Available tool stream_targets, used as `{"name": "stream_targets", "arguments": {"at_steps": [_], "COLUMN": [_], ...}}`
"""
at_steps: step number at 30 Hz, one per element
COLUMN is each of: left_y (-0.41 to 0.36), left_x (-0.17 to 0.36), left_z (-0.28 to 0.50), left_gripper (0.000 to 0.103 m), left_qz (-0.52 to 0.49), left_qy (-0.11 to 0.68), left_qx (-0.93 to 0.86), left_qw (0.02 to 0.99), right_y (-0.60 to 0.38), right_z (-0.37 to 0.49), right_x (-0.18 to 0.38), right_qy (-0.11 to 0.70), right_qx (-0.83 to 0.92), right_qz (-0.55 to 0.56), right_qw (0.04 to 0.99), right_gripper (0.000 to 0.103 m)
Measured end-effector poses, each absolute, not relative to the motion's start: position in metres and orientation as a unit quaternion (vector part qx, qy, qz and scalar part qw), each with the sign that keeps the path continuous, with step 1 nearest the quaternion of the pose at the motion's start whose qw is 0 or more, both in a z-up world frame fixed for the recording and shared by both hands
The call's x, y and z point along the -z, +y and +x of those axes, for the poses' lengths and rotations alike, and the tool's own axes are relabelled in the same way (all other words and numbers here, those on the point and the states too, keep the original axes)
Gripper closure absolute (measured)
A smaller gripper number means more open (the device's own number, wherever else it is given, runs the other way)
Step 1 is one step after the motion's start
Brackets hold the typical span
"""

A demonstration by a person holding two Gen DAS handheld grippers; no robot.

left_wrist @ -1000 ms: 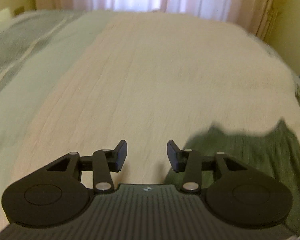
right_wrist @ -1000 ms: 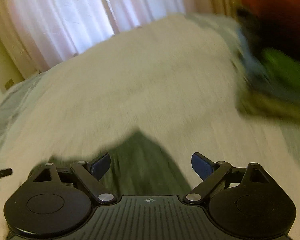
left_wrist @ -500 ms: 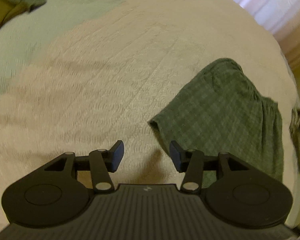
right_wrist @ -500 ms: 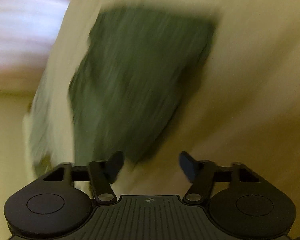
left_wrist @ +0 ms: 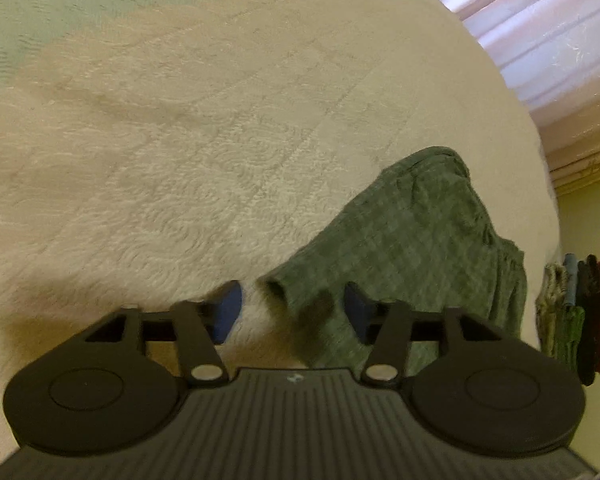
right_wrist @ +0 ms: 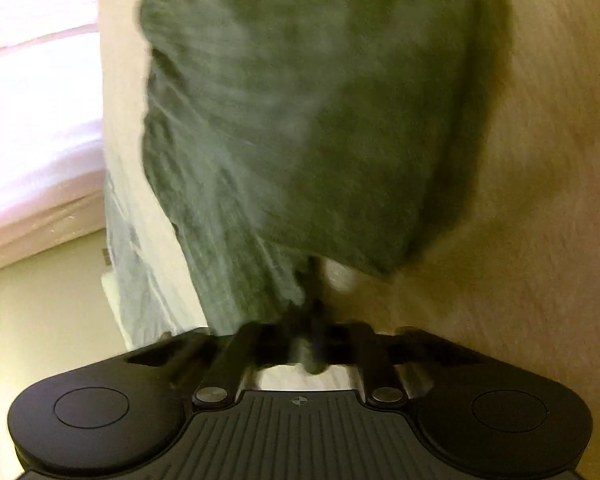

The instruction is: Fold clothes

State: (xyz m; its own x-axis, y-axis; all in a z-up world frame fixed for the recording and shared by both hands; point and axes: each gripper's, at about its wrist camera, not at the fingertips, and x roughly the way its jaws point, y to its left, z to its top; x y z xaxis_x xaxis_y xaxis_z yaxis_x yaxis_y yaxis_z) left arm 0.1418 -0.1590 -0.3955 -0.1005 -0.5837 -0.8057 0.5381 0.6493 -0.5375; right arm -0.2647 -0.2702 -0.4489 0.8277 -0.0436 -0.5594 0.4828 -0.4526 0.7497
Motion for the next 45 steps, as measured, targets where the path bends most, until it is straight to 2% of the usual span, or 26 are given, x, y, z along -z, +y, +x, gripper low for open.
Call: {"name": "stream_targets", "arguments": {"at_steps": [1, 6, 10, 11, 12, 14, 17, 20, 26, 27, 29, 33, 36, 37, 38, 39, 40, 45], "left_y": [-0.16, -0.165, -0.176, -0.176, -0.176, -0.17, -0.157, -0.152, -0.178, -0.183, -0.191, -0.203, -0.21, -0.211, -0.211, -0.213, -0.215, -0.215], "left_x": [0.395, 0.385, 0.393, 0.391, 0.388, 0.38, 0.366, 0.359, 0.367, 0.371, 0.38, 0.401, 0.412, 0.412, 0.412, 0.414, 0.416, 0.423], "left_z": [0.144, 0.143, 0.124, 0.12, 0.116, 0.108, 0.094, 0.066, -0.028, -0.04, -0.064, -0.084, -0.089, -0.091, -0.092, -0.093, -0.095, -0.092], "left_gripper": [0.103, 0.102, 0.093, 0.09, 0.088, 0.082, 0.079, 0.076, 0.068, 0.067, 0.06, 0.058, 0.058, 0.062, 0.069, 0.077, 0.098, 0.098], "left_qz": [-0.02, 0.038, 0.14, 0.152, 0.159, 0.158, 0.144, 0.112, 0.096, 0.094, 0.091, 0.093, 0.096, 0.091, 0.084, 0.08, 0.076, 0.016], "left_qy": [0.61, 0.552, 0.512, 0.505, 0.5, 0.506, 0.526, 0.564, 0.597, 0.6, 0.605, 0.612, 0.609, 0.611, 0.614, 0.622, 0.632, 0.678], "left_qx": [0.425, 0.47, 0.474, 0.47, 0.463, 0.446, 0.445, 0.489, 0.608, 0.613, 0.625, 0.61, 0.6, 0.601, 0.605, 0.607, 0.609, 0.6], "left_qw": [0.669, 0.687, 0.702, 0.708, 0.714, 0.721, 0.71, 0.656, 0.515, 0.505, 0.486, 0.494, 0.51, 0.507, 0.5, 0.488, 0.473, 0.425], "right_y": [-0.269, -0.268, -0.276, -0.278, -0.279, -0.283, -0.294, -0.314, -0.377, -0.384, -0.402, -0.416, -0.414, -0.415, -0.41, -0.408, -0.411, -0.412], "right_z": [-0.268, -0.289, -0.276, -0.276, -0.275, -0.285, -0.32, -0.373, -0.439, -0.444, -0.448, -0.451, -0.463, -0.463, -0.467, -0.469, -0.465, -0.456], "right_x": [0.45, 0.449, 0.455, 0.452, 0.449, 0.434, 0.405, 0.389, 0.393, 0.397, 0.406, 0.417, 0.42, 0.421, 0.419, 0.417, 0.416, 0.4], "right_qy": [0.137, 0.159, 0.204, 0.209, 0.215, 0.223, 0.228, 0.195, 0.121, 0.114, 0.101, 0.099, 0.106, 0.11, 0.116, 0.126, 0.141, 0.208], "right_qx": [0.258, 0.264, 0.263, 0.259, 0.255, 0.262, 0.314, 0.388, 0.466, 0.467, 0.458, 0.439, 0.423, 0.415, 0.406, 0.398, 0.395, 0.443], "right_qz": [0.812, 0.796, 0.777, 0.777, 0.777, 0.759, 0.702, 0.659, 0.627, 0.624, 0.626, 0.629, 0.63, 0.629, 0.627, 0.626, 0.621, 0.566], "right_qw": [0.505, 0.522, 0.534, 0.534, 0.535, 0.552, 0.597, 0.614, 0.613, 0.616, 0.623, 0.634, 0.643, 0.648, 0.654, 0.658, 0.662, 0.663], "right_gripper": [0.102, 0.102, 0.101, 0.089, 0.069, 0.053, 0.053, 0.053, 0.053, 0.053, 0.053, 0.053, 0.053, 0.054, 0.072, 0.1, 0.102, 0.102]}}
